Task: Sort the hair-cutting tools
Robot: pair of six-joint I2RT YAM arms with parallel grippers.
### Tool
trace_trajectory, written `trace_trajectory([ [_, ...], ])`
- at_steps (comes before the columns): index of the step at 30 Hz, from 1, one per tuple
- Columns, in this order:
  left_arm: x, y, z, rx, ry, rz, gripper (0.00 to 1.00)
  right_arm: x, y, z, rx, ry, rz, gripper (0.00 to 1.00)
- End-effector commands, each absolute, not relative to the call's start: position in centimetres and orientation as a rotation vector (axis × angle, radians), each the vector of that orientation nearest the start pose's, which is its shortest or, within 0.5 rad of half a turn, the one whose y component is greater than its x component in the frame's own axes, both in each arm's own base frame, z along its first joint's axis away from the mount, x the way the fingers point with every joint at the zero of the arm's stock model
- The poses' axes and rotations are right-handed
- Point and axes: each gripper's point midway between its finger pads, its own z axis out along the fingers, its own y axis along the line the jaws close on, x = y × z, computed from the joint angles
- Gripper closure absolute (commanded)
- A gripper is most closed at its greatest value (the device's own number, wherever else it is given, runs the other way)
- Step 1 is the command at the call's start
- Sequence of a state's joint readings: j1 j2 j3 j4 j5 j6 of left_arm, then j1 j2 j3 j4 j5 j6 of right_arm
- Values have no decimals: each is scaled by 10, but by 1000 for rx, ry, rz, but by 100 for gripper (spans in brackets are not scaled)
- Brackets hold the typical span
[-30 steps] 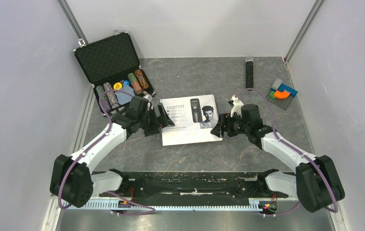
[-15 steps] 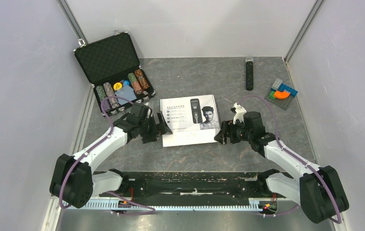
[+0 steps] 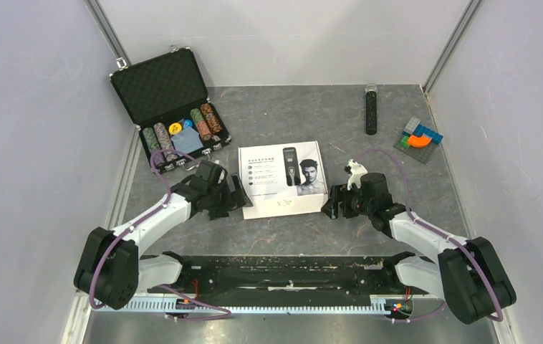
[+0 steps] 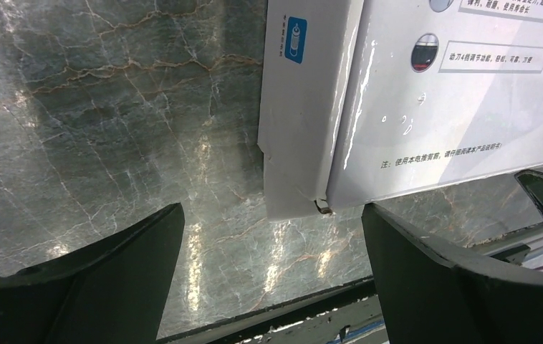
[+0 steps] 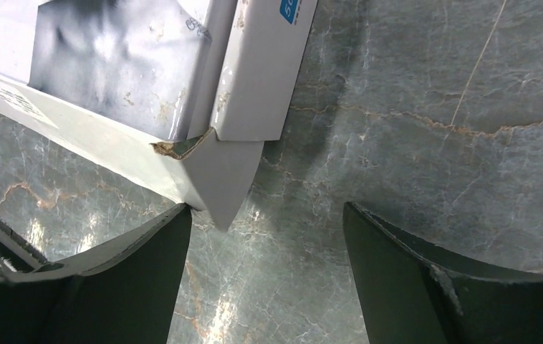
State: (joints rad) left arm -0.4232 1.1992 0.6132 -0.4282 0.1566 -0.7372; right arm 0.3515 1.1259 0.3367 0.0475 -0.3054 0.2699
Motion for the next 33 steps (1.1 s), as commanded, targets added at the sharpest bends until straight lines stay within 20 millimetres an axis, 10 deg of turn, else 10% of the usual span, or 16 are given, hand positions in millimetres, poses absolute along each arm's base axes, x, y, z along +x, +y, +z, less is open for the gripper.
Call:
trace_trajectory([
  [1,230,-146,44,-383,2628,-494,0,242,139,20,-210,2335,558,20],
  [17,251,-172,97,-200,2365,-731,0,257,162,61,-369,2037,673,29],
  [33,262,-183,85,-164,2333,-785,0,258,171,60,-356,1876,754,50],
])
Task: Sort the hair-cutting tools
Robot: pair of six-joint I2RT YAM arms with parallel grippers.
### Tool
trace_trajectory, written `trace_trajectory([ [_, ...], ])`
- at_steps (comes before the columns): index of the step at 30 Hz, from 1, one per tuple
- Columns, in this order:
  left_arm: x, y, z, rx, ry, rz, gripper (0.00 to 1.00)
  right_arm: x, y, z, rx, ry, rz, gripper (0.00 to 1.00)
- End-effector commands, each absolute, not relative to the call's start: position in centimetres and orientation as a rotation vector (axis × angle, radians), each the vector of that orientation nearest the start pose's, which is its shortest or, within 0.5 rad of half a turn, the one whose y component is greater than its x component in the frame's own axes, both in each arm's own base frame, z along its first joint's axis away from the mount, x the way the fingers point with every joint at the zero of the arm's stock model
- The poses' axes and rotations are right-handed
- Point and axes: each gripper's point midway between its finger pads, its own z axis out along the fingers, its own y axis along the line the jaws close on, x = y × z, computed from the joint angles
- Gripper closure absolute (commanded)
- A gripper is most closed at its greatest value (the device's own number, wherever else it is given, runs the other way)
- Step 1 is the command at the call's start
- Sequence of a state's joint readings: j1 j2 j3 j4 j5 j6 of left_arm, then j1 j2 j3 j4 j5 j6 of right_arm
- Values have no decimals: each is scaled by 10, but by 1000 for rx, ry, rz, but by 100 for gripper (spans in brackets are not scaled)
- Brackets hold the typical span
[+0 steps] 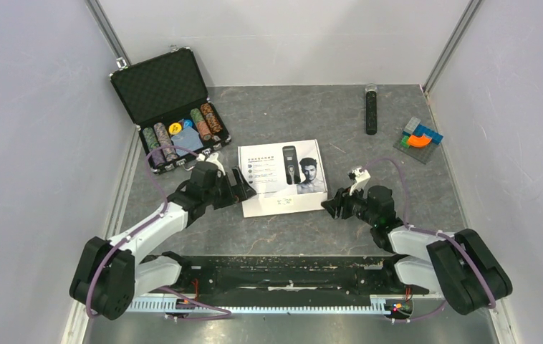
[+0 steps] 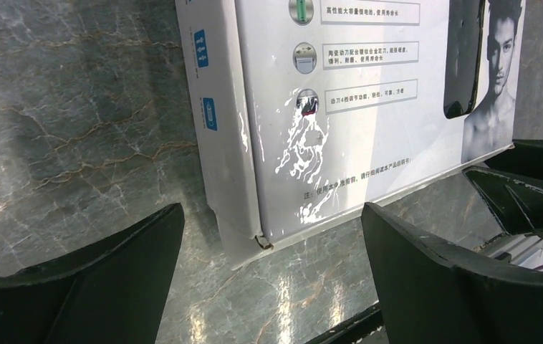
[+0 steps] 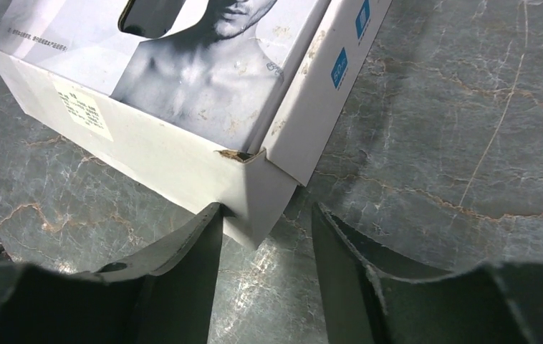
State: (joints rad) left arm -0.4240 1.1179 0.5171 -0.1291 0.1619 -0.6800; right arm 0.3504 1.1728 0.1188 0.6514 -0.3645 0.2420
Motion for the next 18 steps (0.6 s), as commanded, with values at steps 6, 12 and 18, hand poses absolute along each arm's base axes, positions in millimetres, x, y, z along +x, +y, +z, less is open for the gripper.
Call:
trace_trajectory([
  [6,260,-185,84,-163,2335,-802,0,259,170,51,-335,1886,751,62],
  [12,255,-183,81,-166,2345,-796,0,264,161,31,-262,1962,699,69],
  [18,245,-174,73,-192,2368,-764,0,266,152,20,-220,2006,646,69],
])
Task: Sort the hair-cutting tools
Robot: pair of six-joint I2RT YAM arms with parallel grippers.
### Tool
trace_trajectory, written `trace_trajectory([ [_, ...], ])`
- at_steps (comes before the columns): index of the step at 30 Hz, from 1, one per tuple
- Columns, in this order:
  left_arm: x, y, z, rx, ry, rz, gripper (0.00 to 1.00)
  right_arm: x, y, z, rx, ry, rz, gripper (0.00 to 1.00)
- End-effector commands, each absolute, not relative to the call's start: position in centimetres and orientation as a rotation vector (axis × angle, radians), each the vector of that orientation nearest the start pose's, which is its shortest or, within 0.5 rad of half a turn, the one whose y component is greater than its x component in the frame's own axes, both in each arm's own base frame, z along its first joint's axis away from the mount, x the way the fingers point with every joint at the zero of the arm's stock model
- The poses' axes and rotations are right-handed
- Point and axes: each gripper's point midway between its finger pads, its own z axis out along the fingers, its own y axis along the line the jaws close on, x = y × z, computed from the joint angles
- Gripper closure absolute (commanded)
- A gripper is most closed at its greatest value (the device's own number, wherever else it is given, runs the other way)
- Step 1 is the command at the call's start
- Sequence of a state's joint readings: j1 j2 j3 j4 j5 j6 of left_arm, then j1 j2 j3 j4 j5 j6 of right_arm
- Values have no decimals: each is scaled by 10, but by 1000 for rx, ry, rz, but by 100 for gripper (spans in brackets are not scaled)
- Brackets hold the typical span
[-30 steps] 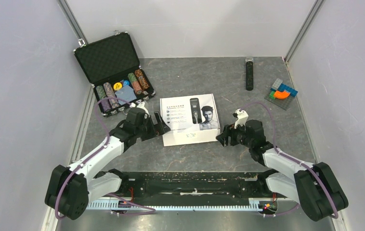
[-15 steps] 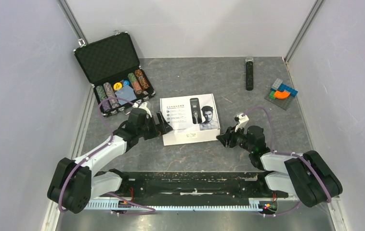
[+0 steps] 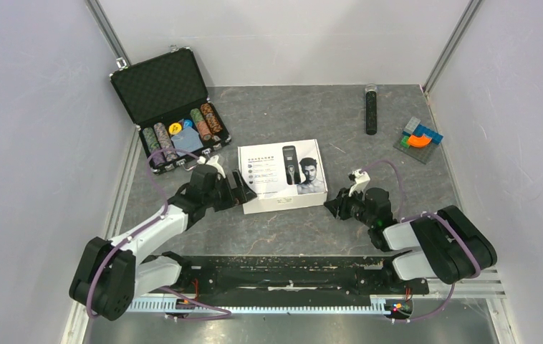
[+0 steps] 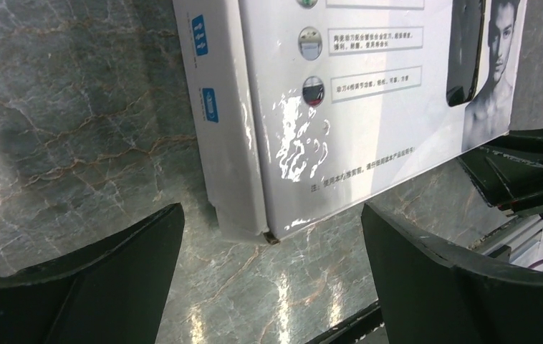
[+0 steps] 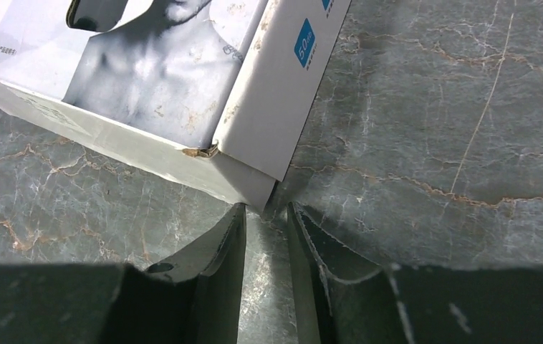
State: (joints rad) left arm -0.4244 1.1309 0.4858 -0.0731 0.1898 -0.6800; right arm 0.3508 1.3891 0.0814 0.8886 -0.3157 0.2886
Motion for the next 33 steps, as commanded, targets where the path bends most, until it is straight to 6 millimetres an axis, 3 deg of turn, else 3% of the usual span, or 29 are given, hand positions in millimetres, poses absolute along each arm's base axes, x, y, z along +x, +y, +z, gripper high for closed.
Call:
trace_trajectory([
  [1,243,-172,72,-195,2373,-752,0,266,153,21,-221,2005,648,69],
  [7,230,-159,69,-213,2424,-676,0,267,156,39,-254,1942,663,62],
  [12,222,-149,74,-188,2427,-619,0,270,160,57,-304,1875,665,44],
  [16,221,-147,68,-181,2430,-584,0,275,166,66,-351,1833,677,36],
  [20,223,-153,64,-138,2448,-575,1,274,178,69,-418,1802,734,37],
  [26,233,-162,63,-86,2425,-572,6,270,191,70,-437,1765,838,49],
  [33,246,-172,67,24,2441,-548,16,273,188,65,-427,1777,812,51],
])
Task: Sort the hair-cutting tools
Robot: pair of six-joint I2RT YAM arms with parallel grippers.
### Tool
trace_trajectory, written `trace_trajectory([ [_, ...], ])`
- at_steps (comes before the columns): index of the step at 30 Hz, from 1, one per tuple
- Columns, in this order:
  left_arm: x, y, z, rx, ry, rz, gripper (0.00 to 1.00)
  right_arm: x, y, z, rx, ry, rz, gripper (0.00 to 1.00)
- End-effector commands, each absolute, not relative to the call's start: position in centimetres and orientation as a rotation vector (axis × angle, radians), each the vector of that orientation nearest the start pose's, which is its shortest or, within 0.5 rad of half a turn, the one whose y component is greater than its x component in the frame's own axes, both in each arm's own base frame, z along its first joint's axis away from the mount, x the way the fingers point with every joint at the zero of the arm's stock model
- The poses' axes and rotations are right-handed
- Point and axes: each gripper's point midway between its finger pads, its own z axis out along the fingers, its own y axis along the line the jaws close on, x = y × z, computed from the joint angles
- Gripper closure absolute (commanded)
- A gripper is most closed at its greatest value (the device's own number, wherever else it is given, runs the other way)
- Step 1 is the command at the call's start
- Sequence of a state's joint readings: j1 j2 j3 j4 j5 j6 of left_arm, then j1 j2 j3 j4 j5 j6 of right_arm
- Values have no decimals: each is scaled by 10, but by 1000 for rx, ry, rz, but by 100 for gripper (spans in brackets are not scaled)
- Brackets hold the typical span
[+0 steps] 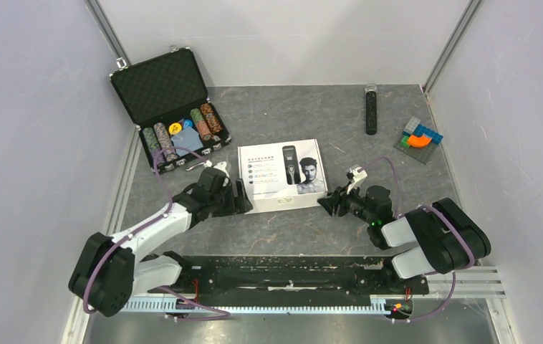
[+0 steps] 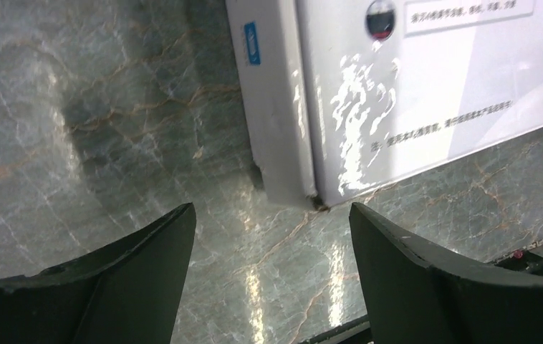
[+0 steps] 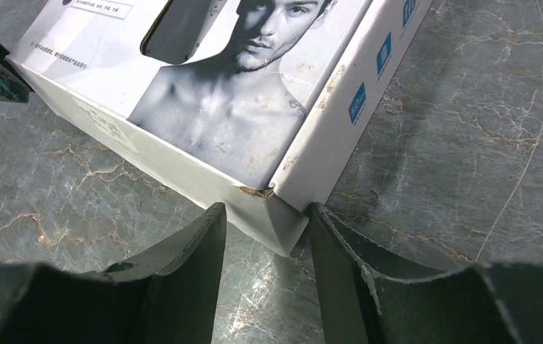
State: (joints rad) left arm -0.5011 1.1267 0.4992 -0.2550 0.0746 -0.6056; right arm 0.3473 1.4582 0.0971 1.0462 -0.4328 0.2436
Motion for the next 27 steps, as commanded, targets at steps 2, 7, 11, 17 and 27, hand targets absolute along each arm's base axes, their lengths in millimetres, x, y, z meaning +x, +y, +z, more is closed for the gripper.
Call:
trace_trajectory([
  [2,250,-173,73,67,2441,-533,17,274,187,65,-422,1780,805,52],
  [7,254,-159,82,318,2453,-366,15,276,187,64,-409,1788,802,53],
  [11,248,-154,74,464,2457,-332,13,275,188,64,-404,1793,817,53],
  [17,249,-165,60,615,2524,-358,12,276,189,67,-405,1785,823,53],
  [27,265,-177,55,718,2517,-336,33,275,190,68,-390,1783,838,54],
])
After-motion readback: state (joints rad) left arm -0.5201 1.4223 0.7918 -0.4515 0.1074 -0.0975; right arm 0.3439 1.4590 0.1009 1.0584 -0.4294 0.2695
